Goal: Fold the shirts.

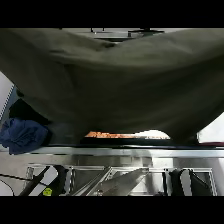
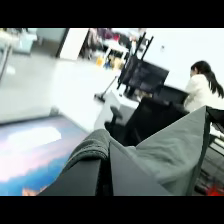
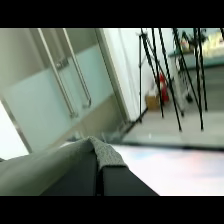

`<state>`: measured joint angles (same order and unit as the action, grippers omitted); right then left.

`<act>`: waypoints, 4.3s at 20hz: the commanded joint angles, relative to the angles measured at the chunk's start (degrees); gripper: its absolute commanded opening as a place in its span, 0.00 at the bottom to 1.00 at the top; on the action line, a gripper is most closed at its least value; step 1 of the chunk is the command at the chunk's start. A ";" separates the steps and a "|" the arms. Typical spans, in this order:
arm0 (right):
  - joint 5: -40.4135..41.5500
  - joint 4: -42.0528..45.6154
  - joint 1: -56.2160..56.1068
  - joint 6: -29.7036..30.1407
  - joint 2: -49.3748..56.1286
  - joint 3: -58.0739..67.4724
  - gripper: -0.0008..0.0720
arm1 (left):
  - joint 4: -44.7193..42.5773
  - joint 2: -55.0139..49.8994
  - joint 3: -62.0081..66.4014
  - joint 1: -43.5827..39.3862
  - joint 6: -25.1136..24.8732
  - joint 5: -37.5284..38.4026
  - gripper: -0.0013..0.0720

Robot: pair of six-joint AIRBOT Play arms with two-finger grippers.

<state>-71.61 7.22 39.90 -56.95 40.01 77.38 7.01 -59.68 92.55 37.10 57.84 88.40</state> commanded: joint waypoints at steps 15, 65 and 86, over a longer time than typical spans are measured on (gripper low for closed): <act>19.54 19.26 -21.99 6.01 57.02 -3.87 0.03 | -47.25 -52.41 14.53 -28.70 9.07 -22.67 0.05; 23.67 12.35 -21.35 15.56 53.05 -14.21 0.03 | -49.16 -48.17 0.09 -27.87 4.61 -24.92 0.05; 15.15 48.63 -25.14 -6.32 63.63 6.38 0.03 | -77.00 -55.63 18.21 -33.07 16.22 -15.80 0.05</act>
<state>-57.32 48.95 15.77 -60.12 103.11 83.70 -64.73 -114.69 110.87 5.13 72.77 72.27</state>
